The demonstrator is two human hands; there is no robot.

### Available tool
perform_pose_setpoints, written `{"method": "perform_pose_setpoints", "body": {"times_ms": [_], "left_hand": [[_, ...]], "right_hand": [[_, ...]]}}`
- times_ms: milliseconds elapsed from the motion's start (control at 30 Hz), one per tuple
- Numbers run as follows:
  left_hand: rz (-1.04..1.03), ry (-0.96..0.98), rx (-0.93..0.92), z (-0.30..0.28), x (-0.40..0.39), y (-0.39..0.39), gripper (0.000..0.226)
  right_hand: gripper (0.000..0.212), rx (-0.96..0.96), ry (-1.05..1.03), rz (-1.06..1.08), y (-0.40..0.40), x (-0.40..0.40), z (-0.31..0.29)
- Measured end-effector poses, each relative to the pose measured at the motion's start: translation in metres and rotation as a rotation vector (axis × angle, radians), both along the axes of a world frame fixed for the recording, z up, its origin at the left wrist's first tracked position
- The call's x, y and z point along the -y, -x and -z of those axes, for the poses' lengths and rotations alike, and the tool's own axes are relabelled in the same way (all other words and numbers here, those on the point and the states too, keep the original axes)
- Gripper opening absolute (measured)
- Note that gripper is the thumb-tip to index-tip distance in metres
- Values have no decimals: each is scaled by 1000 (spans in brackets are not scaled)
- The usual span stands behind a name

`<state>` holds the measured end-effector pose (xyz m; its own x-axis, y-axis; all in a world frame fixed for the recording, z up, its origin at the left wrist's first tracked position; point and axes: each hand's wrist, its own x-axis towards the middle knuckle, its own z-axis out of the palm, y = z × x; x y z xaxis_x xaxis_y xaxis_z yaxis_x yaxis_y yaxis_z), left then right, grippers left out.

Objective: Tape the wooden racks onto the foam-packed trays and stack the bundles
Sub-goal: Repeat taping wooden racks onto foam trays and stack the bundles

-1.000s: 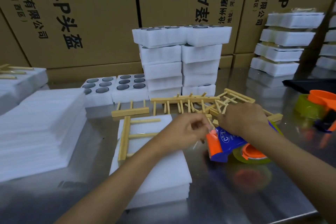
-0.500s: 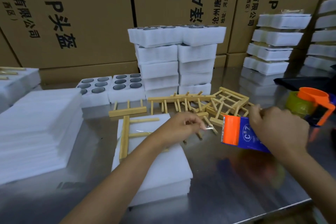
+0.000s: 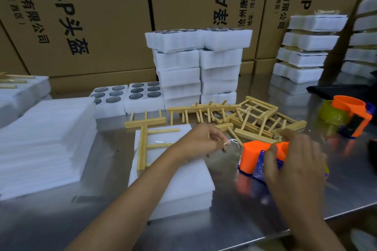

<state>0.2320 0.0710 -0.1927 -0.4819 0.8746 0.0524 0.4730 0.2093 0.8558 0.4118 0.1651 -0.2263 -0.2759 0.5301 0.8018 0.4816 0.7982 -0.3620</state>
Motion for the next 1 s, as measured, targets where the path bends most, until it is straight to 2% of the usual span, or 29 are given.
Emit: {"method": "perform_pose_setpoints", "body": {"times_ms": [67,133,167,267,333,433,500,567,667,733,767,867,1000], "left_hand": [[-18,-38,26,-1,1,0,25],[-36,-47,37,-1,1,0,23],[-41,-43,38,-1,0,0,21],[-36,-22,34,-1,-1,1,17],[-32,1,40,0,-2,3,19],[-62,1,81,-1,-3,4,22],[-98,-22,57,-1,-5,3,26],[-83,-3,-148,1,-5,1,29],[-59,103,-632,8,-5,-4,30],[-186,36,-863,5,0,-8,29],[-267,-51,-910,1,4,-10,30],[-549,-380,-826,-19,31,-10,33],[-826,-449,-431,-17,95,12,31]], "right_hand": [[31,-8,70,-241,5,23,-1],[44,96,205,-385,13,41,1],[51,177,200,-371,16,46,4],[69,390,1,-238,24,48,8],[58,375,-12,-206,27,44,9],[25,252,-94,-203,28,35,14],[20,276,-185,-221,29,29,19],[18,337,-236,-247,30,28,25],[13,401,-267,-272,33,31,29],[13,408,-256,-284,34,35,29],[15,416,-247,-284,34,37,29],[17,433,-214,-287,34,39,29],[17,453,-209,-339,36,39,31]]}}
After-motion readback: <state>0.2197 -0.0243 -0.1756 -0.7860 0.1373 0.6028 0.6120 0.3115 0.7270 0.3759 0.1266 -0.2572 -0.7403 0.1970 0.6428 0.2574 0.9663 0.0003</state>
